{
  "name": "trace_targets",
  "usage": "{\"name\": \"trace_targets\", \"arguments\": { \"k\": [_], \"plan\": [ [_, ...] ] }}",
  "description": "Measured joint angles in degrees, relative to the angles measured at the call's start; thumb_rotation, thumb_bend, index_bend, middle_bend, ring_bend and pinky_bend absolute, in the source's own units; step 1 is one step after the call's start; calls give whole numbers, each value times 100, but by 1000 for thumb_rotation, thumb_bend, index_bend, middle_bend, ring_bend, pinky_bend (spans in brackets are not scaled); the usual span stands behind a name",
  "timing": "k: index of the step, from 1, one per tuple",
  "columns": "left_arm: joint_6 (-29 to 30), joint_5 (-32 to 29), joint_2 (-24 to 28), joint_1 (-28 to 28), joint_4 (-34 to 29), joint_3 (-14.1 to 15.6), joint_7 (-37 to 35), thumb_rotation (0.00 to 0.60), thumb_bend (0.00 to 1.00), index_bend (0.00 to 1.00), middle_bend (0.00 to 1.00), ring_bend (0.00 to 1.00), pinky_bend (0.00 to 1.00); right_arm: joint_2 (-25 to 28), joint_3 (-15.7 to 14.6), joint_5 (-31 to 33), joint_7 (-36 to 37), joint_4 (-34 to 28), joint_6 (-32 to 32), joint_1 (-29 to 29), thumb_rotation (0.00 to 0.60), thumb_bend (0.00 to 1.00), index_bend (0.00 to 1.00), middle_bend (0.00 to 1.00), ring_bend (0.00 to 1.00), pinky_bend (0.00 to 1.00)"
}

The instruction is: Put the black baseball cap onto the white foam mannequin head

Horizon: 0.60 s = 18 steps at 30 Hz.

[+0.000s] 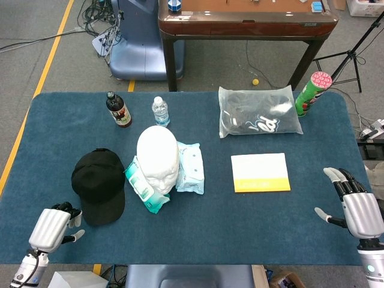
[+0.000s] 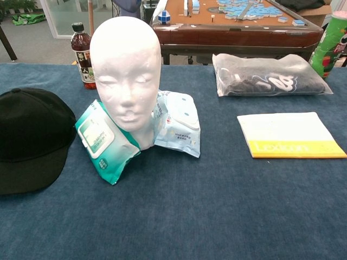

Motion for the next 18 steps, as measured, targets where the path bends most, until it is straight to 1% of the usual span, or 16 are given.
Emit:
{"name": "trace_targets", "arguments": {
  "k": [11,18],
  "plan": [
    [-390,-246,-464,-177,173,-19,311,600,26,683,737,436,525,28,3,7,73,3,-8,2,600,0,134,179,119,303],
    [-635,-602,-691,-256,204,-93,512,600,22,682,744,440,525,62,12,6,161,4,33,-16,600,0,133,179,119,304]
  ]
}}
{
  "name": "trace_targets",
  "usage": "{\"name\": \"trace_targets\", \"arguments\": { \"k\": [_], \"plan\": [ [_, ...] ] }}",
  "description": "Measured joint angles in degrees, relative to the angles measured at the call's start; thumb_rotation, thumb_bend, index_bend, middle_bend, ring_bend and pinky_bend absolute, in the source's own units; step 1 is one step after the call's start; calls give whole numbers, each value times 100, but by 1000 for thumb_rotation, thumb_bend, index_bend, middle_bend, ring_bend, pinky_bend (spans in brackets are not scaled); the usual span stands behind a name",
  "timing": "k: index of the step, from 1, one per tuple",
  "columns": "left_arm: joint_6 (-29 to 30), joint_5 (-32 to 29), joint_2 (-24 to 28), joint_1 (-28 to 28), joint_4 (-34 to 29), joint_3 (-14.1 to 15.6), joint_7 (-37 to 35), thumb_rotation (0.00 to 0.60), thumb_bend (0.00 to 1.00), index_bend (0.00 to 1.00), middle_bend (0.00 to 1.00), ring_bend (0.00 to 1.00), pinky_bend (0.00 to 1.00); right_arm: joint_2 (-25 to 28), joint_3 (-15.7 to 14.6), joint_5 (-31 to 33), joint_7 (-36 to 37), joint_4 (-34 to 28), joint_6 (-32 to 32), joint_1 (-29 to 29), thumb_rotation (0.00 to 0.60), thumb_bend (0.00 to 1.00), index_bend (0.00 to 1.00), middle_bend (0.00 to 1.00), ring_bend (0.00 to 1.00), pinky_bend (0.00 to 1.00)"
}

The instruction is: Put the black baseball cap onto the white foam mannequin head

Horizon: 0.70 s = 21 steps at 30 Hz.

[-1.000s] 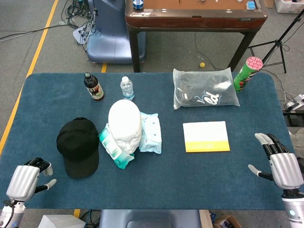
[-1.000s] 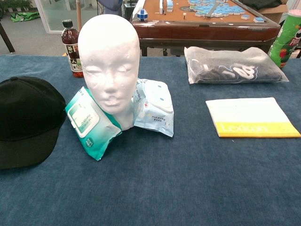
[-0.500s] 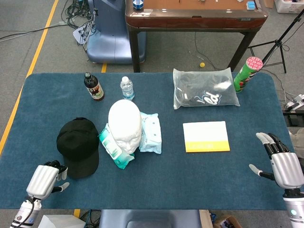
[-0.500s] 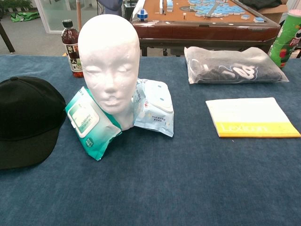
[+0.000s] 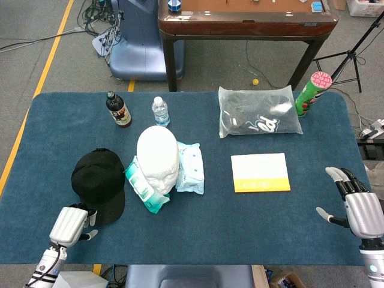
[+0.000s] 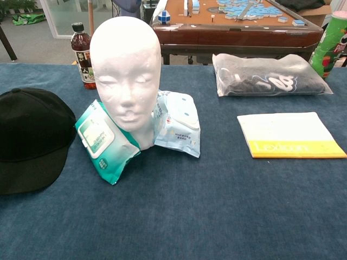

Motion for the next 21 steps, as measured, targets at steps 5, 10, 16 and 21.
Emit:
{"name": "trace_targets", "arguments": {
  "k": [5,10,16,21],
  "plan": [
    [-113,-218,-214,-56,94,-67,84,600,2,673,750,441,525,33,3,5,56,10,2,-5,600,0,134,179,118,304],
    [-167,-354,-370,-117,254,-134,53,600,0,665,751,450,525,44,13,30,89,17,-22,3,600,0,133,179,119,304],
    [-238,-469,-445,-155,397,-131,114,600,0,646,752,453,525,39,9,24,81,17,-27,5,600,0,134,179,119,304],
    [-298,-566,-481,-169,491,-101,171,600,0,639,752,453,525,36,12,34,77,18,-41,10,600,0,134,179,118,303]
  ]
}}
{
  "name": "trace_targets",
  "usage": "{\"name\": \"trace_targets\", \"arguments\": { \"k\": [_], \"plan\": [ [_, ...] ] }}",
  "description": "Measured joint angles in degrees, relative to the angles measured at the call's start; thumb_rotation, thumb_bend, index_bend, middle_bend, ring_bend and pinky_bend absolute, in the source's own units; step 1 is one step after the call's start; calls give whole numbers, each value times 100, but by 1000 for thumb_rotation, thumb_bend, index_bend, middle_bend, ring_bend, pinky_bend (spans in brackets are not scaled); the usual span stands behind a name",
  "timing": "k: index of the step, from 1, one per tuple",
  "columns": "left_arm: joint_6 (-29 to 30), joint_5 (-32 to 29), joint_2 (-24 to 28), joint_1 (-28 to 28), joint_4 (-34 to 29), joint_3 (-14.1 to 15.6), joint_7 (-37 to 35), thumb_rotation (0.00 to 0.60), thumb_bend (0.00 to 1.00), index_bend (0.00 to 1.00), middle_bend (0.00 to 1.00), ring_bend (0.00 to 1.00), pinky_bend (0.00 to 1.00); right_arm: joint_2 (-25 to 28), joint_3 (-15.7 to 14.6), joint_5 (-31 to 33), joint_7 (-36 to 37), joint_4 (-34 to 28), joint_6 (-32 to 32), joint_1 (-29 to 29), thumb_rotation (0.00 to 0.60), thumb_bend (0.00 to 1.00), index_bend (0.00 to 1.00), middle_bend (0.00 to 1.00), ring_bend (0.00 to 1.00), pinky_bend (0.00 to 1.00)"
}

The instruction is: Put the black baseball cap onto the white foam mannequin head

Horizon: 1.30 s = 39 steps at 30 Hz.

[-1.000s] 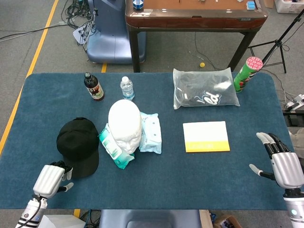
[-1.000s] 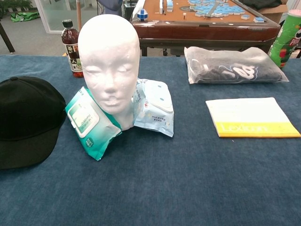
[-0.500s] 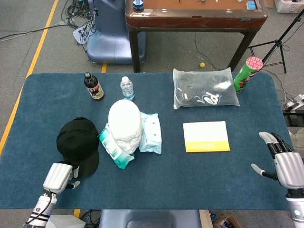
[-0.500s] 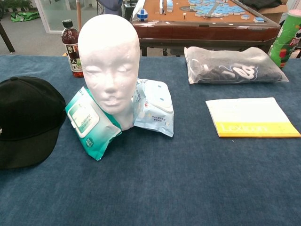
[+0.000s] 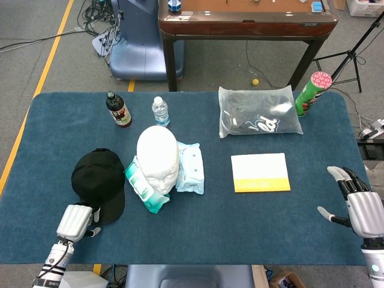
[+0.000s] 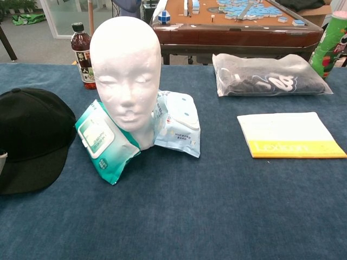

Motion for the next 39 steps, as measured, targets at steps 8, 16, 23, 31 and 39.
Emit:
{"name": "trace_targets", "arguments": {
  "k": [8,16,23,31,39],
  "plan": [
    [-35,-111,-97,-33,198,-17,13,600,0,636,752,453,525,2,-5,-9,-4,-4,0,1,600,0,133,179,119,303],
    [-96,-211,-203,-77,396,-33,-88,600,0,635,752,453,525,-1,-3,2,-6,0,-19,8,600,0,133,179,118,304],
    [-78,-227,-306,-101,561,-50,-200,600,0,634,752,453,525,-2,1,10,-5,0,-21,9,600,0,134,179,118,304],
    [192,-58,-484,-96,968,-82,-401,600,0,607,747,453,525,-5,0,15,-11,-2,-41,18,600,0,133,179,119,304],
    [765,314,-738,-51,1560,-110,-860,600,0,527,573,361,524,-10,-5,7,-29,-8,-46,22,600,0,134,179,119,304]
  ]
}}
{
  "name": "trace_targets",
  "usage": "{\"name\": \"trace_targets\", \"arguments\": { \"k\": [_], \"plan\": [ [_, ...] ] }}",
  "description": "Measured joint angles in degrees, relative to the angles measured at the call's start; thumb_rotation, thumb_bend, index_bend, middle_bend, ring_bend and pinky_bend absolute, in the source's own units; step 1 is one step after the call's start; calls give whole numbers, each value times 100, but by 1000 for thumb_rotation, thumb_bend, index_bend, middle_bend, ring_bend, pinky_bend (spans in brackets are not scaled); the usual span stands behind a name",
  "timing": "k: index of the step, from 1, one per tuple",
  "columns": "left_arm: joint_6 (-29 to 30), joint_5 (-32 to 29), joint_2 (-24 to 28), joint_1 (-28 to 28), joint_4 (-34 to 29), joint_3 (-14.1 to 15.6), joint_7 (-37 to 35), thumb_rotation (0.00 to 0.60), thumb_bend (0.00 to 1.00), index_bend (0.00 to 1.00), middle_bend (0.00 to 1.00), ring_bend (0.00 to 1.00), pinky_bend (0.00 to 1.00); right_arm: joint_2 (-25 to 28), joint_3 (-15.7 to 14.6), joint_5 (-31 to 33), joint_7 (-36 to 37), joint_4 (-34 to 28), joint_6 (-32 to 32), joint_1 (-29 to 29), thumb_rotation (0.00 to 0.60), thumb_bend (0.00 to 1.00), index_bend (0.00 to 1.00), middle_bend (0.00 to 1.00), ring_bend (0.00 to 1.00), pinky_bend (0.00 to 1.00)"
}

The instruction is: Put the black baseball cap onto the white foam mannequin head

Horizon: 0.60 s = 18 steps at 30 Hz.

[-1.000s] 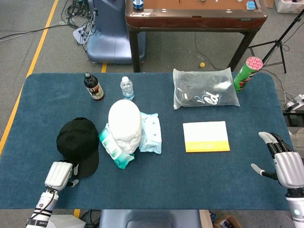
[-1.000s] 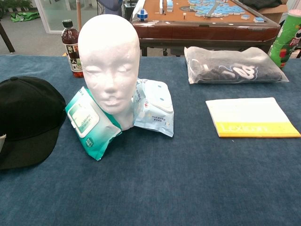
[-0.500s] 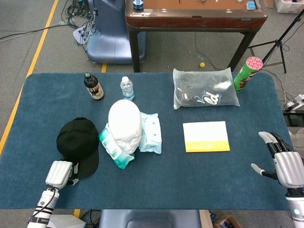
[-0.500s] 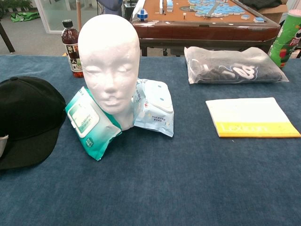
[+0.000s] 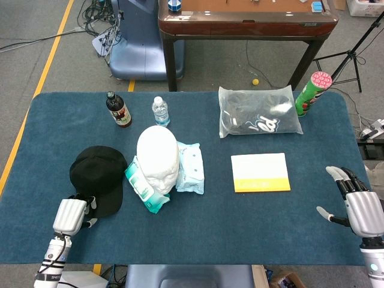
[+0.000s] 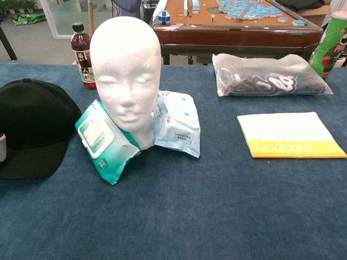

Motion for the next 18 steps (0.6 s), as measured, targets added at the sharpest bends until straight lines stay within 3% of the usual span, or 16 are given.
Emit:
{"name": "trace_targets", "arguments": {
  "k": [4,11,18],
  "plan": [
    [220,140,-67,5,180,-29,-289,600,0,516,463,299,522,-5,-3,-7,-11,0,1,1,600,0,133,179,119,304],
    [553,398,-162,-30,507,-77,-897,600,3,530,448,284,513,-4,-4,-13,0,3,12,-2,600,0,133,179,119,304],
    [1026,663,-367,-76,1021,-123,-1696,600,107,551,452,284,510,-2,-10,-26,5,2,16,-3,600,0,134,179,118,304]
  ]
}}
